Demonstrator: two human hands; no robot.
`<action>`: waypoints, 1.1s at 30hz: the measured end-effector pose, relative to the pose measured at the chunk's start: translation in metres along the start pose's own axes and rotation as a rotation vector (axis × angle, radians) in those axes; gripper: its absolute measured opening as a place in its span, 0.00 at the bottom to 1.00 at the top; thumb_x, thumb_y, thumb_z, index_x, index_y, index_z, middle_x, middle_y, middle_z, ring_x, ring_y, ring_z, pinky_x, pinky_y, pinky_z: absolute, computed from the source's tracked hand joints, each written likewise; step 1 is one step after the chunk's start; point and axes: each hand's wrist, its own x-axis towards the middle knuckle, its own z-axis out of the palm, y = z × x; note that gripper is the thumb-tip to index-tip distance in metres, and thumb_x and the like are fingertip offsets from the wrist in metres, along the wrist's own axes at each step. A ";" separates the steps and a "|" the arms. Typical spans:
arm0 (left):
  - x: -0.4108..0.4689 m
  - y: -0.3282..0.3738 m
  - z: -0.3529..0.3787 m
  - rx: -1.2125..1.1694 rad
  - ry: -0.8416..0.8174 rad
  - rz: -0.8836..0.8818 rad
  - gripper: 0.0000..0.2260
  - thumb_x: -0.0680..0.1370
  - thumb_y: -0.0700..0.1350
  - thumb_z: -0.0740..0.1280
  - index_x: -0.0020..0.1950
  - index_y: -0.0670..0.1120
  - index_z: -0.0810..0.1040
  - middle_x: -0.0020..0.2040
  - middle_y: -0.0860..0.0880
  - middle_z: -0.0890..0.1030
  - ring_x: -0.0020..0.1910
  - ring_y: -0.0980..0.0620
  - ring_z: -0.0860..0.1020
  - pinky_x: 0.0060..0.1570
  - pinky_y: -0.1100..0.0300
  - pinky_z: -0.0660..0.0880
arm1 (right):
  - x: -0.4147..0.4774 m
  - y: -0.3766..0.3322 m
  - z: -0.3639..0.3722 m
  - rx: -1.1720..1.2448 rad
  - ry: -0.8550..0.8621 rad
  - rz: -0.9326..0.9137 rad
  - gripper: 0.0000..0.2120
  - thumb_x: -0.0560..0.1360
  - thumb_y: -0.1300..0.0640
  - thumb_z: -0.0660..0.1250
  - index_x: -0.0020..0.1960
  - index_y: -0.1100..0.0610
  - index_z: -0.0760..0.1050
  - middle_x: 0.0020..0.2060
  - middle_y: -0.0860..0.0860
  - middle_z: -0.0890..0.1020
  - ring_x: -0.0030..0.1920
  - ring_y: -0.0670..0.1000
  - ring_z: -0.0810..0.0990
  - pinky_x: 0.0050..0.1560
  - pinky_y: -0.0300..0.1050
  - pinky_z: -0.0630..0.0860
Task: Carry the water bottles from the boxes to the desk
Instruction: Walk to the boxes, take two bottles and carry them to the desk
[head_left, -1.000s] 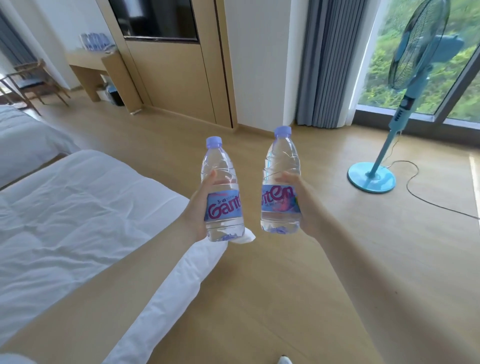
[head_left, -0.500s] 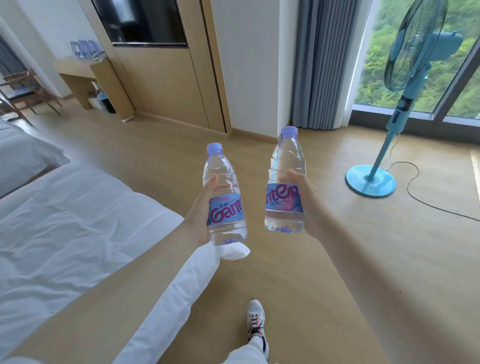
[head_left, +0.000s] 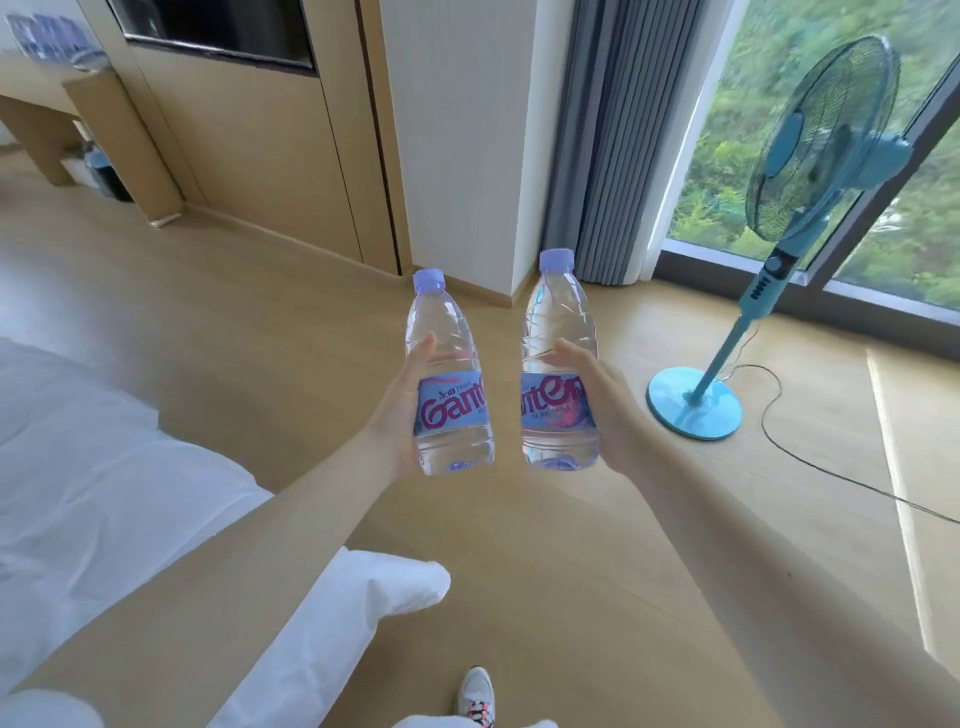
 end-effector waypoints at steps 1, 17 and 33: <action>0.011 0.008 -0.003 -0.001 -0.004 0.001 0.24 0.70 0.66 0.64 0.50 0.46 0.79 0.41 0.46 0.81 0.37 0.49 0.81 0.39 0.55 0.79 | 0.012 -0.005 0.003 -0.004 0.002 -0.007 0.15 0.75 0.47 0.67 0.57 0.56 0.76 0.38 0.52 0.84 0.34 0.49 0.84 0.31 0.40 0.78; 0.148 0.072 -0.035 -0.006 0.219 -0.007 0.27 0.66 0.65 0.67 0.55 0.47 0.79 0.45 0.44 0.83 0.41 0.45 0.82 0.44 0.51 0.79 | 0.198 -0.036 0.031 0.010 -0.143 0.025 0.11 0.77 0.47 0.66 0.53 0.54 0.76 0.33 0.49 0.84 0.32 0.48 0.84 0.31 0.40 0.78; 0.287 0.157 -0.022 -0.121 0.678 0.064 0.31 0.67 0.70 0.65 0.54 0.46 0.81 0.42 0.44 0.84 0.39 0.45 0.83 0.45 0.49 0.79 | 0.414 -0.110 0.034 -0.002 -0.512 0.102 0.15 0.76 0.45 0.66 0.55 0.55 0.76 0.40 0.53 0.84 0.38 0.51 0.84 0.42 0.46 0.80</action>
